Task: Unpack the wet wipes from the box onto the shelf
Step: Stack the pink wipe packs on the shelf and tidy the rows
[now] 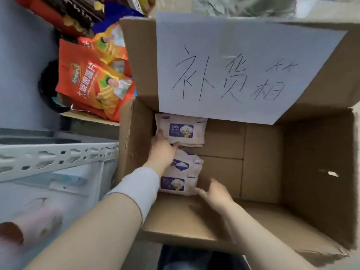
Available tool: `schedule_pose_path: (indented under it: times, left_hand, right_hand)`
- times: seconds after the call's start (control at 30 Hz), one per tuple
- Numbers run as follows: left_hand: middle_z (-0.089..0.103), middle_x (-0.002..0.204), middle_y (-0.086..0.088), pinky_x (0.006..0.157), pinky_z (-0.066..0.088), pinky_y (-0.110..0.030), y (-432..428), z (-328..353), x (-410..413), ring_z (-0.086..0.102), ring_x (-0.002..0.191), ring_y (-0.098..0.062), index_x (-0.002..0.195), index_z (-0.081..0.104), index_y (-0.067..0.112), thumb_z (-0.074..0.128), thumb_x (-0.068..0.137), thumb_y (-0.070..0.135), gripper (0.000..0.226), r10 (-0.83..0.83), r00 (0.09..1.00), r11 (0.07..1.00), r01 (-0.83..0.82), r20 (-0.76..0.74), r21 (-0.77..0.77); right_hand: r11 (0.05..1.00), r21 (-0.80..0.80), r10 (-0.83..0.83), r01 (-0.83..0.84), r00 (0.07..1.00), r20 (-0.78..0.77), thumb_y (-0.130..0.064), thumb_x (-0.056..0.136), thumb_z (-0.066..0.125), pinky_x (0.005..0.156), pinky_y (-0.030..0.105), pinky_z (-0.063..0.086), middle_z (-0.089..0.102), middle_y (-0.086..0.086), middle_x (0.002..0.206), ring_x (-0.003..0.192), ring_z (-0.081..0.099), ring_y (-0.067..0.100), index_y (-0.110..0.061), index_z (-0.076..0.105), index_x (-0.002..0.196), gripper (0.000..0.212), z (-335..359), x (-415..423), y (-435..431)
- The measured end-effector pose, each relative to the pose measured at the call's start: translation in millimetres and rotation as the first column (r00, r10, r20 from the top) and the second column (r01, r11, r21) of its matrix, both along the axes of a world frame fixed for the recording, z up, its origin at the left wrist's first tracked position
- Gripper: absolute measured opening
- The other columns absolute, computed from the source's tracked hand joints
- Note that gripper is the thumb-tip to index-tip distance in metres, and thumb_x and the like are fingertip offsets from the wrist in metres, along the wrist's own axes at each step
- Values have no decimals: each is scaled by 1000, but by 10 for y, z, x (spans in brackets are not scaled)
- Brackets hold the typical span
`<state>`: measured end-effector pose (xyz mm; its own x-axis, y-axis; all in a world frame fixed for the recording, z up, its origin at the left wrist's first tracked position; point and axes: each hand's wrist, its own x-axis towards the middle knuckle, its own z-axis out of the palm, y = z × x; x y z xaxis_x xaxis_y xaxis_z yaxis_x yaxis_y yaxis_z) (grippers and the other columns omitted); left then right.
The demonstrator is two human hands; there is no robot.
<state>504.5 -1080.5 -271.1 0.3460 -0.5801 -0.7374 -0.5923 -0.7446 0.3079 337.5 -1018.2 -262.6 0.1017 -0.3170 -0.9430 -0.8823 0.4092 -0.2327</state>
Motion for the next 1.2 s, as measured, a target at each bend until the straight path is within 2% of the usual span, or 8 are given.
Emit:
schedule_pose_path:
  times: [0.13, 0.27, 0.47, 0.6, 0.77, 0.87, 1.07, 1.2]
  left_hand:
    - [32, 146, -13, 109, 31, -39, -185, -563, 80, 34, 135, -29, 147, 15, 10, 63, 86, 27, 79, 115, 993, 989, -112, 18, -92]
    - [26, 149, -12, 115, 24, -39, -219, -800, 130, 27, 139, -27, 147, 8, 9, 66, 84, 26, 88, 170, 985, 969, -171, -17, -179]
    - [41, 141, -14, 106, 38, -45, -265, -753, 125, 43, 128, -32, 143, 15, 10, 77, 73, 26, 94, 206, 978, 954, -194, 33, -230]
    - [50, 131, -8, 96, 44, -32, -280, -663, 108, 52, 118, -24, 137, 19, 8, 80, 70, 22, 91, 259, 963, 934, -268, -70, -238]
    - [64, 112, -6, 80, 54, -30, -243, -618, 147, 63, 100, -19, 110, 56, 17, 70, 81, 15, 32, 286, 872, 943, -329, -398, -44]
    - [65, 100, 1, 68, 55, -22, -207, -536, 127, 65, 90, -14, 114, 57, 14, 61, 88, 14, 27, 315, 809, 926, -377, -496, -28]
    - [64, 113, -10, 89, 52, -43, -104, -228, -35, 64, 99, -27, 123, 55, 13, 56, 91, 25, 34, 414, 829, 883, -466, -375, -56]
    - [66, 106, 0, 73, 54, -28, 33, 334, -22, 65, 89, -14, 119, 56, 16, 58, 90, 26, 30, 386, 836, 839, -494, -391, -229]
  right_hand:
    - [961, 135, -252, 240, 965, 76, -36, 91, 55, 85, 27, 41, 55, 10, 129, 117, 53, 26, -7, 46, 129, 48, -549, 255, 79]
    - [871, 62, -490, 487, 871, 45, -29, 72, 78, 90, 28, 47, 62, 6, 122, 113, 59, 26, -11, 52, 123, 60, -821, 340, 244]
    - [862, 93, -496, 498, 867, -45, -38, 66, 80, 80, 27, 48, 67, 4, 113, 103, 63, 23, -13, 60, 115, 58, -837, 285, 241]
    - [846, 70, -530, 528, 848, 6, -33, 73, 76, 78, 27, 48, 69, 7, 107, 99, 64, 25, -11, 65, 109, 43, -771, 304, 272]
    - [801, 122, -598, 586, 794, 111, -26, 76, 74, 87, 29, 48, 67, 5, 113, 104, 62, 23, -16, 60, 119, 46, -747, 326, 358]
    - [746, 188, -665, 639, 726, 174, -17, 75, 75, 74, 22, 48, 66, 3, 108, 89, 62, 16, -13, 58, 117, 45, -695, 332, 357]
    - [695, 243, -719, 677, 664, 206, -13, 82, 68, 58, 19, 47, 66, 4, 97, 76, 60, 11, -15, 59, 94, 16, -395, 180, 276]
    - [660, 222, -751, 717, 628, 204, -14, 83, 67, 75, 29, 55, 65, 3, 106, 93, 62, 18, -17, 55, 108, 28, 119, -221, 230]
